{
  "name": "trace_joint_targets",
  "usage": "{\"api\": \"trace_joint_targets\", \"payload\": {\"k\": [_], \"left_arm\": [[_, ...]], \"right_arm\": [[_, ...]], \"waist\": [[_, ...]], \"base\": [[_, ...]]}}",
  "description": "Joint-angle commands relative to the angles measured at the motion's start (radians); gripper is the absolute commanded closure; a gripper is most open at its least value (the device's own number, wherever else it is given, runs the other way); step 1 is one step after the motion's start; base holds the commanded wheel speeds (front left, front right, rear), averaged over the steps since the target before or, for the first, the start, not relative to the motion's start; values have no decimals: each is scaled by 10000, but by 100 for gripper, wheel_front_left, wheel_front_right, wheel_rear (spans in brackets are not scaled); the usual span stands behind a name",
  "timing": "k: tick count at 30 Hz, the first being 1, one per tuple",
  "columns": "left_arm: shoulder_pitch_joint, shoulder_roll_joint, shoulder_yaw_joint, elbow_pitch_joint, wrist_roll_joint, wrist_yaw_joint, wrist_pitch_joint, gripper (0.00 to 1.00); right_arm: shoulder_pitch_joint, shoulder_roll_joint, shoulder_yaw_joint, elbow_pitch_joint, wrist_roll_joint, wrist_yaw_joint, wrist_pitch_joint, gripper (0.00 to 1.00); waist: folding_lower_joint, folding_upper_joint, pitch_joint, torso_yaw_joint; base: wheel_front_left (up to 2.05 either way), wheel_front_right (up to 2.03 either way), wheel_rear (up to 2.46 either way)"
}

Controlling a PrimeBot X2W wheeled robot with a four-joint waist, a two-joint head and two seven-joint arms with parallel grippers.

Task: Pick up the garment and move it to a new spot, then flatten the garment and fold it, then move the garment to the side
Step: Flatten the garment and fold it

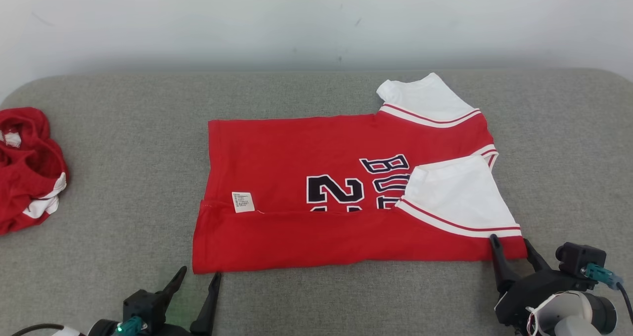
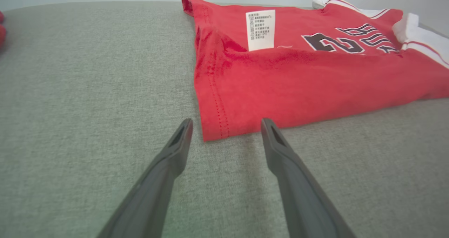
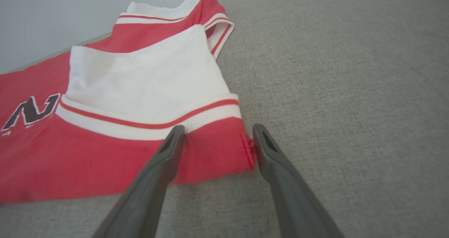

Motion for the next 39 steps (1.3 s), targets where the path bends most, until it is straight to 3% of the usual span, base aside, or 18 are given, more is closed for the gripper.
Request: {"api": "trace_joint_targets", "payload": {"k": [1, 5, 6, 7, 8, 9, 10, 11, 12, 19, 25, 30, 39], "left_arm": [[-159, -125, 70, 151, 96, -49, -19, 0], [-348, -376, 173, 535, -7, -111, -19, 0], [-421, -443, 199, 653, -37, -129, -19, 0], [-497, -488, 204, 796, -42, -146, -19, 0], [-556, -544, 182, 975, -66, -158, -19, 0], [-624, -580, 147, 1133, -96, -168, -19, 0], [-717, -630, 161, 1234, -170, -160, -19, 35], [-783, -688, 98, 1309, -275, -152, -19, 59], [-803, -700, 12, 1371, -367, -148, -19, 100], [-404, -437, -359, 1238, -733, -152, -19, 100], [567, 58, -287, 534, -725, -153, -20, 100], [1323, 213, -50, 33, -628, -141, -20, 100], [2055, 145, 152, -31, -688, -137, -20, 100]], "right_arm": [[-130, 29, 24, 146, -123, 5, -62, 0], [-208, 61, 124, 483, -300, 5, -102, 0], [-232, -5, 152, 566, -398, 5, -132, 41], [-279, -27, 173, 634, -456, 5, -160, 61], [-329, -11, 207, 712, -482, 5, -171, 100], [-361, 2, 231, 787, -502, 5, -169, 100], [-380, -6, 232, 845, -486, 5, -189, 100], [-387, -28, 204, 886, -444, 5, -228, 100], [-380, -40, 163, 915, -372, 5, -265, 100], [109, 53, 158, 783, -26, 5, -460, 100], [1321, 17, 129, -238, 404, 5, -190, 100], [2648, 1, -323, -1520, 499, 5, 483, 100], [4430, 651, -1168, -3756, 129, 5, 2182, 100]], "waist": [[1, -1, 53, 32], [1, -1, 69, 101], [1, -1, 73, 119], [1, -1, 75, 125], [1, -1, 69, 118], [1, -1, 69, 101], [1, -1, 64, 89], [1, -1, 53, 77], [1, -1, 28, 71], [1, -1, -433, 80], [1, -1, -915, 107], [1, -1, -1121, 154], [1, -1, -1115, -17]], "base": [[0, 0, 0], [0, 0, 0], [0, 0, 0], [0, 0, 0], [0, 0, 0], [0, 0, 0], [0, 0, 0], [0, 0, 0], [0, 0, 0], [0, 0, 0], [0, 0, 0], [0, 0, 0], [0, 0, 0]]}}
